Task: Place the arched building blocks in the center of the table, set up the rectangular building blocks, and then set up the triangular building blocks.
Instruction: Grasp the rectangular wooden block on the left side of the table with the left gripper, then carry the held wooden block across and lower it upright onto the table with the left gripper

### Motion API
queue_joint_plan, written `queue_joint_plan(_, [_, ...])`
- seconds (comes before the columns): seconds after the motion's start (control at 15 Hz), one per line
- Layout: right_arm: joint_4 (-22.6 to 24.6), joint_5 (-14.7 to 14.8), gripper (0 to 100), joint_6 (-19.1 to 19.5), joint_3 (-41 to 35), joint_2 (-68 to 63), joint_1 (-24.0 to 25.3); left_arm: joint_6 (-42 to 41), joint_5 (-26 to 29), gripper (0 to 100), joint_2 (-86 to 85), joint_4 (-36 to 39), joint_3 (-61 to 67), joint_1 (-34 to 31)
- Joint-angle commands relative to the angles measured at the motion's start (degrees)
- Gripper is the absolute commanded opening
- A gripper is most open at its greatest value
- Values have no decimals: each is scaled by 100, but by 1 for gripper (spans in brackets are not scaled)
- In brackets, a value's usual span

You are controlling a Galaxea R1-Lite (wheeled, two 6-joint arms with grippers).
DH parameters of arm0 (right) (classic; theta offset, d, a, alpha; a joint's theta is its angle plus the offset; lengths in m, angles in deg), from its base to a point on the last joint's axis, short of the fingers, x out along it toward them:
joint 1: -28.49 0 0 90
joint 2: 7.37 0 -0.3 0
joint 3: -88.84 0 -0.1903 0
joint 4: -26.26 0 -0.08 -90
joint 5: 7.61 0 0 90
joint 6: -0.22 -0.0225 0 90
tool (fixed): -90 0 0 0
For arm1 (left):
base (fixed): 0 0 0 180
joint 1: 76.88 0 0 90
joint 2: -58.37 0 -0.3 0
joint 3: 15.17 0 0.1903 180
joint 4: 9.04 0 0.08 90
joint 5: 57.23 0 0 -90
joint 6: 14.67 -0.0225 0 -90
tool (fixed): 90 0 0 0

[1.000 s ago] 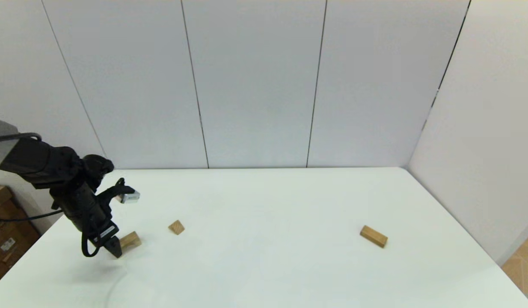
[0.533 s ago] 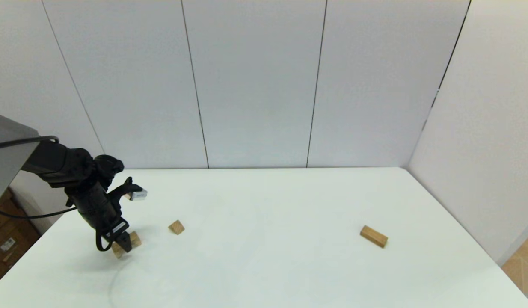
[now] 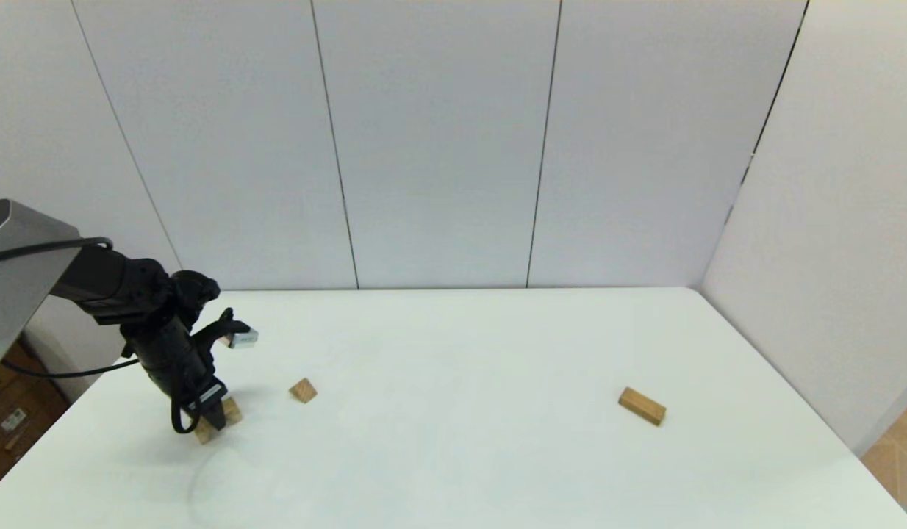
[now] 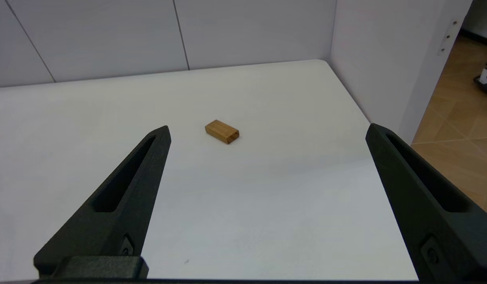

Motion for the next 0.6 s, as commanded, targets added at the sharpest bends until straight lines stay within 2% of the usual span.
queue_joint_plan(0.07, [2, 0, 100, -2, 0, 2, 0, 71, 4, 0, 36, -26, 15, -1])
queue_joint_plan(0.4, [2, 0, 100, -2, 0, 2, 0, 62, 39, 0, -60, -61, 42, 8])
queue_joint_plan(0.6, [2, 0, 100, -11, 0, 2, 0, 71, 321, 0, -368, -351, 86, 113])
